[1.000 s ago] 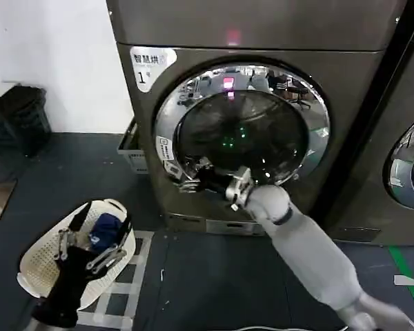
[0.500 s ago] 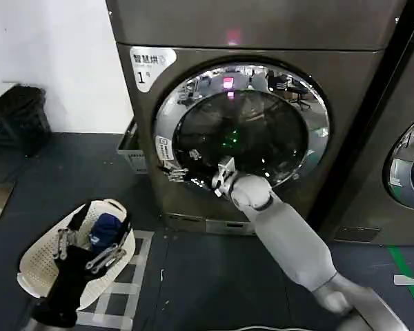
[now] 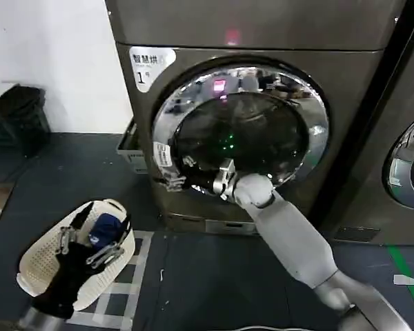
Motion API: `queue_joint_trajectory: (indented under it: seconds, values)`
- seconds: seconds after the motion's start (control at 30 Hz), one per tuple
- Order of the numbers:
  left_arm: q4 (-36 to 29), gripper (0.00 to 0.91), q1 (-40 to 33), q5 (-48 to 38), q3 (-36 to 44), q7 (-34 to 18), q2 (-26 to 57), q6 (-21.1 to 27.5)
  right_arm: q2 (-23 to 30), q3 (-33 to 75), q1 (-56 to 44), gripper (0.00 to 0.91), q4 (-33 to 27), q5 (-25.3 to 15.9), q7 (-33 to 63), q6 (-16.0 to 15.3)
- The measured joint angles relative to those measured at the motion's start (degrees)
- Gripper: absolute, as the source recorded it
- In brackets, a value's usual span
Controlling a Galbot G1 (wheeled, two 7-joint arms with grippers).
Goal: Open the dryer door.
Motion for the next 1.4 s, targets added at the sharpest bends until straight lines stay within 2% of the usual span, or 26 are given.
queue_joint_trajectory:
  seconds: [0.1,0.23,0.43,0.5,0.63,0.77,0.87,0.93,1.13,1.4]
  values:
    - [2.2,0.907,-1.8,-1.8,0.3,1.2,2.8,-1.8,-2.4,1.0,-1.5,0.907,3.6,0.0,-2.2,-1.4]
    - [5.8,0.907,-4.7,-4.3,0.5,1.6,6.5,-1.5,-5.4,2.9,-4.2,0.907,9.1,0.7,-6.0,-2.8]
    - [10.0,0.907,-9.2,-6.9,1.2,-0.9,10.7,1.7,-8.5,6.1,-8.4,0.907,15.2,2.6,-12.3,-4.7]
    - [11.3,0.907,-10.6,-7.5,2.1,-2.4,12.3,3.2,-9.3,7.4,-10.0,0.907,16.7,3.9,-15.3,-6.2]
    - [13.7,0.907,-13.8,-7.7,4.5,-3.6,15.4,3.6,-10.8,10.4,-13.2,0.907,19.6,2.8,-21.9,-7.7]
    - [16.6,0.907,-16.6,-10.8,7.4,-2.3,18.6,3.4,-12.6,13.4,-16.4,0.907,22.6,1.6,-26.3,-7.8]
    - [19.4,0.907,-19.1,-14.8,10.1,1.5,21.4,3.0,-14.1,16.2,-19.2,0.907,24.8,1.5,-30.0,-7.8]
    - [21.2,0.907,-21.1,-15.5,12.2,3.5,23.2,0.9,-15.2,18.1,-21.2,0.907,26.4,1.5,-31.6,-7.8]
    - [26.6,0.907,-29.6,-21.6,20.6,5.3,28.9,0.5,-18.1,24.8,-27.3,0.907,30.2,1.5,-34.6,-6.9]
    - [32.4,0.907,-41.8,-23.3,34.9,6.1,32.3,-0.3,-18.4,40.6,-35.1,0.907,29.3,1.4,-38.1,-4.0]
